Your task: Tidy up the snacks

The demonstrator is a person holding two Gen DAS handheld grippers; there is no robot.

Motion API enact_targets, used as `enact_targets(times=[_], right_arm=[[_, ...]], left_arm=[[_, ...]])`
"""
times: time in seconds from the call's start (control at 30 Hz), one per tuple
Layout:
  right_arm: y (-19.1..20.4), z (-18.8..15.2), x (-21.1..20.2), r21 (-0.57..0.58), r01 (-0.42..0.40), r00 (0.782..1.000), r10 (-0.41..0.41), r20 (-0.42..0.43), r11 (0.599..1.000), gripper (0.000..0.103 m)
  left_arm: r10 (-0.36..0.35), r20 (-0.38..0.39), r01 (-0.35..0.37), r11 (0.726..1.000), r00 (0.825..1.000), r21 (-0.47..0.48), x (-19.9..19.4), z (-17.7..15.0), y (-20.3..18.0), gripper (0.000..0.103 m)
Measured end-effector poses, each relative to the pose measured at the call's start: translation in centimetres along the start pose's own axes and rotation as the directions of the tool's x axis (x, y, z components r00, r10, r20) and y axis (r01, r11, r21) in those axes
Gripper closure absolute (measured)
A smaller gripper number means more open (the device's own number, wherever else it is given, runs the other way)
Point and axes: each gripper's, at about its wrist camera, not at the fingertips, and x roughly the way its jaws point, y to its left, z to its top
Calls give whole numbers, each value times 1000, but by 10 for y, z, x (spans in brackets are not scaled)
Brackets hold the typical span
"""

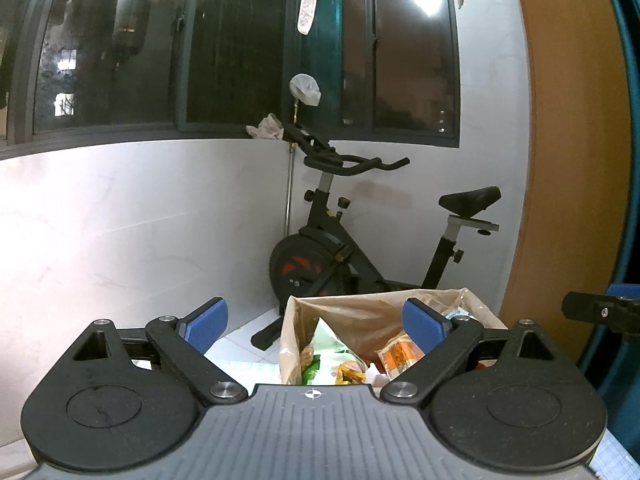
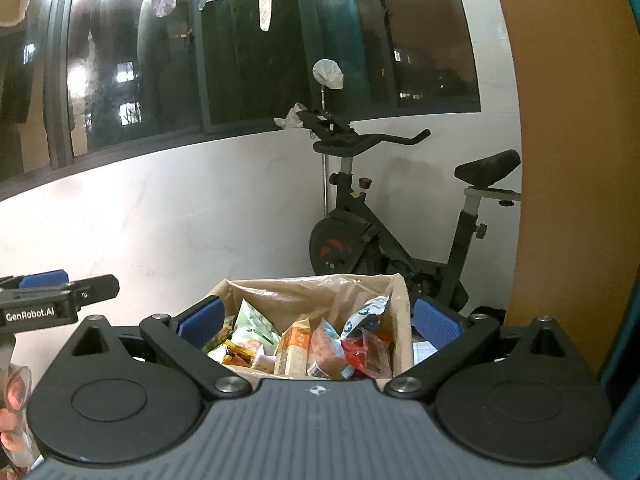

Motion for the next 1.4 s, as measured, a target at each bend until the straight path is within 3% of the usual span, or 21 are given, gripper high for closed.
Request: enact_targets(times=[1.4], right_arm=[[-1,2,-8,-7,15,1000,-15,19,1000,0]], left_arm=[[9,-1,-9,1000,1000,-6,-1,-1,2,7]])
